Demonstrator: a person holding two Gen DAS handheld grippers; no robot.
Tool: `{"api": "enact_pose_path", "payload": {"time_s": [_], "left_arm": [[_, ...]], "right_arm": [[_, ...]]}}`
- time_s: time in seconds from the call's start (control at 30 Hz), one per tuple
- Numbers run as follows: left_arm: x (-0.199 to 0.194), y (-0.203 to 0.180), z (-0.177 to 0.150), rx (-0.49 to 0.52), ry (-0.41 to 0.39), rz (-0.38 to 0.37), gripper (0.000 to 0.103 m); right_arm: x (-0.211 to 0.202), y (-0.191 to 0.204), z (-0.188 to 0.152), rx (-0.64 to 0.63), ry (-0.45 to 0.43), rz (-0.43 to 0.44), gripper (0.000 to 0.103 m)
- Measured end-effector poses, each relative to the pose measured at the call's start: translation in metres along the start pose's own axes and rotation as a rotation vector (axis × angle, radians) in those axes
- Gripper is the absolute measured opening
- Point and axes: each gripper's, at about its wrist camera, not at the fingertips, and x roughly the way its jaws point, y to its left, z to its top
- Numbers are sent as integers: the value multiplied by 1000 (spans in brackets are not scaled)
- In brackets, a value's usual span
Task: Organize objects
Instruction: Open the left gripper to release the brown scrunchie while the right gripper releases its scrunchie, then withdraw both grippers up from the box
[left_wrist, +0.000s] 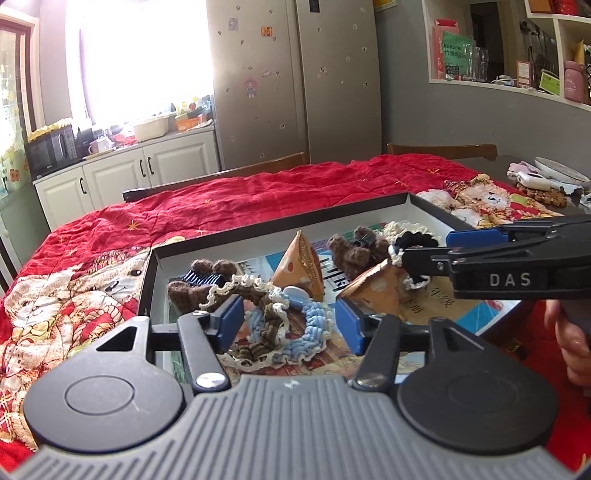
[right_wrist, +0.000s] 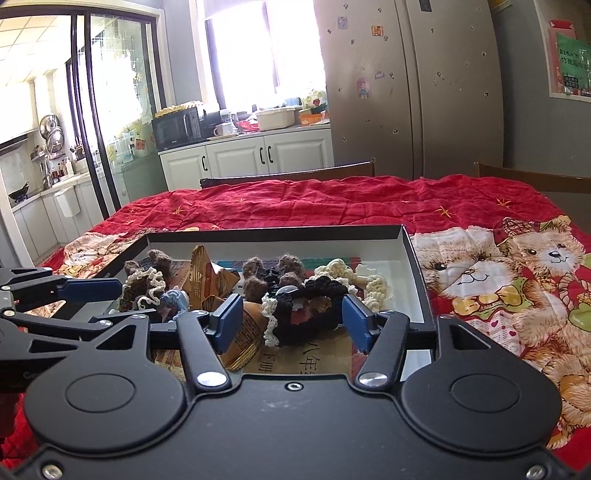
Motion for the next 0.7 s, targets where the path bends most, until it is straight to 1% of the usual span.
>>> {"api": "enact_pose_path", "payload": {"time_s": [0.07,0.2,0.5,0.7], "left_arm": [[-4,-2,1,8,-9,-4,74],[-11,-4,2,13,-22,-8,76],[-25,-1,0,16,-29,-3,79],[-32,3,1,5,-37,-2,79]], "right_arm": [[-2,0,0,3,-4,-2,62],[-6,-1,1,10,-11,-2,63],[-16,0,1,8,-20,9,66],[-19,4,0,-1,-16,15,67]]}}
